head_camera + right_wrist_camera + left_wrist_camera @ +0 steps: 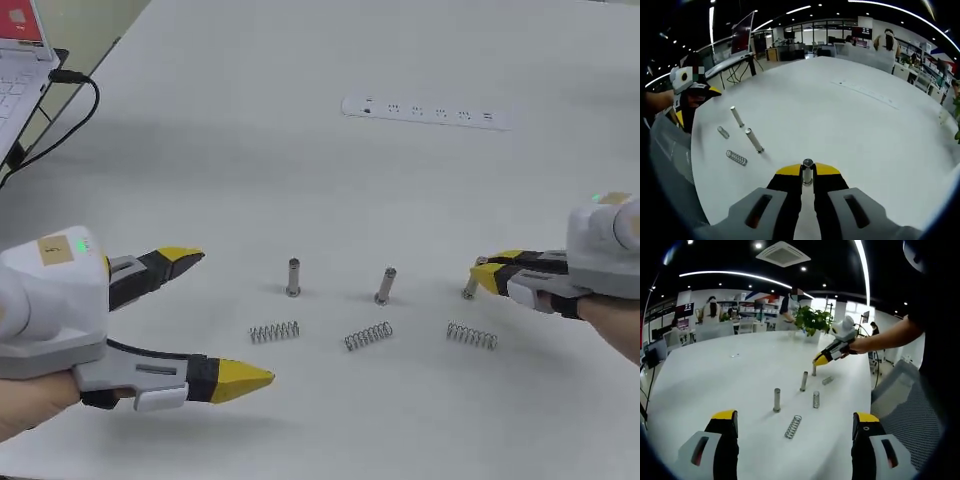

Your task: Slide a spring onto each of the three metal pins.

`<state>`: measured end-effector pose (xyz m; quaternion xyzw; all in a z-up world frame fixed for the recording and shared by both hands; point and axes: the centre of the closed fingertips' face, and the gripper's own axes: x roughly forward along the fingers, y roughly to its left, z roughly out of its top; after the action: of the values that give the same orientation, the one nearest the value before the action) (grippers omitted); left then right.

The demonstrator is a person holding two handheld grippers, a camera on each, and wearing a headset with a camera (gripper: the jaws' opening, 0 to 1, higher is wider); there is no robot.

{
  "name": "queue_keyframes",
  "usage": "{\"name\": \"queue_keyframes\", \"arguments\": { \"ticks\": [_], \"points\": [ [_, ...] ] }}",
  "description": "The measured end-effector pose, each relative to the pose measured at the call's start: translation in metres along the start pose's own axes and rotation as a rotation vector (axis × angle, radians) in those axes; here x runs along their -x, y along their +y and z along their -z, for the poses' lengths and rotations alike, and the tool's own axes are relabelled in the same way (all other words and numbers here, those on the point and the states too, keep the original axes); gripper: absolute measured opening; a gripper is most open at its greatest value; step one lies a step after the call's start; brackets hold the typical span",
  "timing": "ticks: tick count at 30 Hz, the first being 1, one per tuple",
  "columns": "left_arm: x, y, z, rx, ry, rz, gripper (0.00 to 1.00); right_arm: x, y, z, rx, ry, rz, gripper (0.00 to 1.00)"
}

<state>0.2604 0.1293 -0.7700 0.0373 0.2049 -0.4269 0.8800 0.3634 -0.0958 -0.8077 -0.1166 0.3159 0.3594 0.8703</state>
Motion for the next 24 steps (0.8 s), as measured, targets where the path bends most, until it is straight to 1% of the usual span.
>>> {"name": "queue_keyframes", "arguments": {
  "ticks": [3, 5, 9, 13, 15, 17, 22, 24],
  "points": [
    [0.0008, 0.0001, 0.0007, -0.001, 0.001, -0.002, 0.92, 0.0023, 0.0038, 0.0012, 0.014, -0.001, -0.004, 0.06],
    [0.0014, 0.0008, 0.0014, 0.0, 0.001, -0.005, 0.92, 0.004, 0.004, 0.0028, 0.038, -0.001, 0.004, 0.06],
    [0.0019, 0.001, 0.001, 0.005, -0.007, -0.008, 0.92, 0.0064, 0.0057, 0.0063, 0.049, -0.004, 0.005, 0.06],
    [0.0019, 0.0002, 0.0009, 0.009, -0.012, -0.006, 0.92, 0.0077, 0.0047, 0.008, 0.039, -0.008, 0.01, 0.06],
    [0.0022, 0.0002, -0.0004, 0.017, -0.021, -0.006, 0.92, 0.0084, 0.0055, 0.0086, 0.031, -0.011, 0.003, 0.06],
    [0.0024, 0.0011, -0.0014, 0.02, -0.028, -0.009, 0.92, 0.0095, 0.005, 0.0091, 0.031, -0.01, 0.009, 0.06],
    [0.0031, 0.0018, -0.0025, 0.015, -0.036, -0.01, 0.93, 0.01, 0.0055, 0.0093, 0.024, -0.01, 0.007, 0.06],
    [0.0036, 0.0037, -0.0026, 0.016, -0.041, -0.016, 0.94, 0.0096, 0.0054, 0.0095, 0.026, -0.01, 0.006, 0.06]
  ]
}}
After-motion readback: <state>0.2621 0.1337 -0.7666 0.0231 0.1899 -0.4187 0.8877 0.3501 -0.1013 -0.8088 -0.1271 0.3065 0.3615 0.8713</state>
